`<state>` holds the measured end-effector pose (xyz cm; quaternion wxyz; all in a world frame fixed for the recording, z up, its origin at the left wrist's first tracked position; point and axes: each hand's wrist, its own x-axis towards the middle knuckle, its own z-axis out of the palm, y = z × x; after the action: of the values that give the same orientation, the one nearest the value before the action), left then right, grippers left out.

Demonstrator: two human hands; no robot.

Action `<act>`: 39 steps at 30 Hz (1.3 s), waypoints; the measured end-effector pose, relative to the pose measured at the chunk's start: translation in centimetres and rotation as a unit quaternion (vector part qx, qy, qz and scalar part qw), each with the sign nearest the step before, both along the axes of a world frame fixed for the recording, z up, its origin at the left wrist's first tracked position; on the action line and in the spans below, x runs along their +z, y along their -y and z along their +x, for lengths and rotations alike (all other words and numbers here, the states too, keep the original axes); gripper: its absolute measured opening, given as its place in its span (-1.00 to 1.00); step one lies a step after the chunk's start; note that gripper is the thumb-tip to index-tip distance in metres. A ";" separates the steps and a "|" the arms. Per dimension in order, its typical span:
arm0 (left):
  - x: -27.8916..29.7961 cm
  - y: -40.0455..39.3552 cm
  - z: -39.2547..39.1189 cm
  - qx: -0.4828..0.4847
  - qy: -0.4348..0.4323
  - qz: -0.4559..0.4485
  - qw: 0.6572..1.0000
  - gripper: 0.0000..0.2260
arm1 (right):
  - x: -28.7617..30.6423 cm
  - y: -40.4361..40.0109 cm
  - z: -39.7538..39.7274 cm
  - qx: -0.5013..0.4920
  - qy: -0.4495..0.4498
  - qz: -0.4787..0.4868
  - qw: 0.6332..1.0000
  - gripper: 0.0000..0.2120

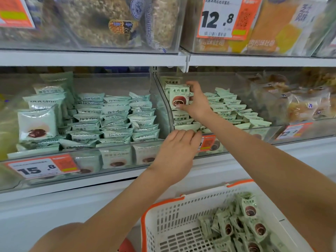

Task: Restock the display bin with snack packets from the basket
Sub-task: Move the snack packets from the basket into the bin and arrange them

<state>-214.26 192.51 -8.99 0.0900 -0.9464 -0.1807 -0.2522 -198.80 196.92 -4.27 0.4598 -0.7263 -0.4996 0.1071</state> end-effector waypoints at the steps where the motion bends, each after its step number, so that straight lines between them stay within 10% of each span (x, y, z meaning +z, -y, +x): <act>1: 0.0 0.0 0.0 -0.001 0.000 0.000 1.000 -0.49 | 0.0 0.0 0.1 0.007 -0.015 -0.002 1.000 -0.22; 6: -0.1 -0.2 0.1 -0.003 0.000 0.005 1.000 -0.52 | -1.1 -0.1 0.9 0.029 -0.154 -0.032 0.987 0.03; 19: -0.2 -0.3 0.0 -0.006 -0.008 0.005 1.000 -0.53 | -0.9 -0.1 1.4 -0.010 0.051 0.000 0.999 -0.35; 39: -0.1 -0.1 0.1 -0.006 -0.008 0.001 1.000 -0.59 | -0.6 1.1 0.4 -0.001 0.092 -0.010 0.996 -0.50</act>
<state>-214.20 192.60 -9.14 0.0910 -0.9493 -0.1742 -0.2452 -198.35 195.85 -4.85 0.4050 -0.7378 -0.5382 0.0448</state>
